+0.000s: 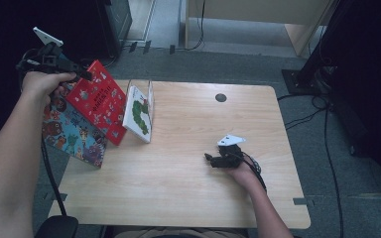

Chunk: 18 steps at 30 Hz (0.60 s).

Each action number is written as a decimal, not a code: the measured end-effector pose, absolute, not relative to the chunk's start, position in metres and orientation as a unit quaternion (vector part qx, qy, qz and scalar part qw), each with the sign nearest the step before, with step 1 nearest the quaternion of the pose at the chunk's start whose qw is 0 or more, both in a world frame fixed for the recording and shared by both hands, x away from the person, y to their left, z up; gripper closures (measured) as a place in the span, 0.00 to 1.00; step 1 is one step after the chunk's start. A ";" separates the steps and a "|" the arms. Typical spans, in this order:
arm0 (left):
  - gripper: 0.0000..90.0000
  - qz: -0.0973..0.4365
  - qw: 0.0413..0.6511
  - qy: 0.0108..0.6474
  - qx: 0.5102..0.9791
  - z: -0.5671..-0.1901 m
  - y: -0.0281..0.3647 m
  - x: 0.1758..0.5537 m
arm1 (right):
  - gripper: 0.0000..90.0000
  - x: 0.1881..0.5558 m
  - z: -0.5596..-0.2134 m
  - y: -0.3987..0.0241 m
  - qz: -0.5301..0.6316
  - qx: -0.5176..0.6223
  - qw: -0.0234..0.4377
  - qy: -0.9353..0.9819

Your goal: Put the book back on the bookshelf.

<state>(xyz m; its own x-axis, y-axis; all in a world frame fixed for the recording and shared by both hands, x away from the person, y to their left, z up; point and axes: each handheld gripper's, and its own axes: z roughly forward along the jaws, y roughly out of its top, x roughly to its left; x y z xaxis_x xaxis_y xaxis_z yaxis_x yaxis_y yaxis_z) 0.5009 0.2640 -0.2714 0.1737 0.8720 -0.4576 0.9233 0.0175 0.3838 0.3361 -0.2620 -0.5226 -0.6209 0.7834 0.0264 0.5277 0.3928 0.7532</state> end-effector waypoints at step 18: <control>0.59 -0.030 0.330 0.623 0.708 -0.250 0.265 0.486 | 0.30 0.336 -0.523 -0.262 0.377 0.400 0.167 0.818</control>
<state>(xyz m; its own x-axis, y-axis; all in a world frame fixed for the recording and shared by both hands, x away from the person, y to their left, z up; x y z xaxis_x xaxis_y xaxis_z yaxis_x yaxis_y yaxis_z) 0.4859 0.2648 -0.2505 0.2209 0.8627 -0.4549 0.9027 -0.0043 0.4302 0.3361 -0.2620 -0.5226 -0.6235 0.7813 0.0281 0.5289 0.3950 0.7511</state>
